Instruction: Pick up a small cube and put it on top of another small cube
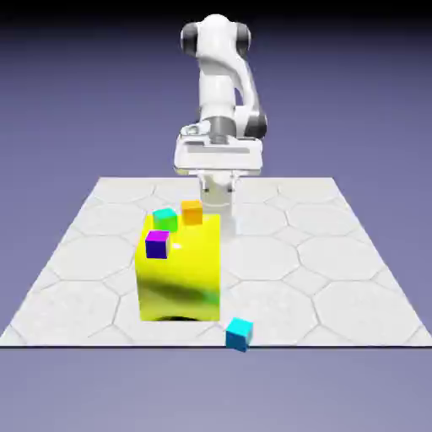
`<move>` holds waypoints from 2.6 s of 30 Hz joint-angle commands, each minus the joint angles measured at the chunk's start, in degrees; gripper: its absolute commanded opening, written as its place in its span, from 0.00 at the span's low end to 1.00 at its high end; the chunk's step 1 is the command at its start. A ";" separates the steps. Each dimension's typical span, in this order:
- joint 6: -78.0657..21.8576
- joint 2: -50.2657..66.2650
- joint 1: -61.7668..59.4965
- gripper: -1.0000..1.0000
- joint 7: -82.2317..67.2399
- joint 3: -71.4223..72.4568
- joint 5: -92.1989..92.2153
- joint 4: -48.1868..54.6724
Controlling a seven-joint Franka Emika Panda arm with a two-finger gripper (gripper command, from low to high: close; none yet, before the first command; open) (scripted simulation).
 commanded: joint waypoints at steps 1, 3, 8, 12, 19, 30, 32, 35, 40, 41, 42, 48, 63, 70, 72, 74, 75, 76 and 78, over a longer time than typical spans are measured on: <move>-2.15 1.95 -0.03 0.50 0.40 -0.10 0.47 2.08; -6.43 5.84 -0.10 0.50 1.20 -0.30 1.41 6.23; -17.15 15.57 -0.27 0.50 3.21 -0.80 3.75 16.61; -25.72 23.35 -0.41 0.50 4.82 -1.20 5.62 24.92; -40.72 36.98 -0.65 0.50 7.63 -1.90 8.90 39.46; -64.30 58.38 -1.03 0.50 12.04 -3.01 14.06 62.30; -68.59 62.27 -1.09 0.50 12.84 -3.21 15.00 66.45; -75.02 68.11 -1.20 0.50 14.05 -3.51 16.40 72.68; -85.73 77.84 -1.37 0.50 16.05 -4.01 18.75 83.06; -87.88 79.79 -1.40 0.50 16.45 -4.11 19.21 85.14; -90.02 81.73 -1.44 0.50 16.86 -4.21 19.68 87.21; -102.88 93.41 -1.64 0.50 19.26 -4.81 22.50 99.67; -96.92 92.97 1.16 0.00 16.80 -5.56 23.93 87.90; -106.52 97.36 -1.35 0.00 19.77 -5.11 23.65 102.42; -107.95 98.01 -1.72 0.00 20.21 -5.05 23.60 104.58; -107.09 97.31 -0.02 0.00 18.75 -3.80 24.39 103.31; -106.82 95.42 0.08 0.00 18.47 -4.13 24.68 101.24; -106.56 93.52 0.17 0.00 18.21 -4.48 24.97 99.16; -106.04 89.71 0.34 0.00 17.68 -5.17 25.54 95.01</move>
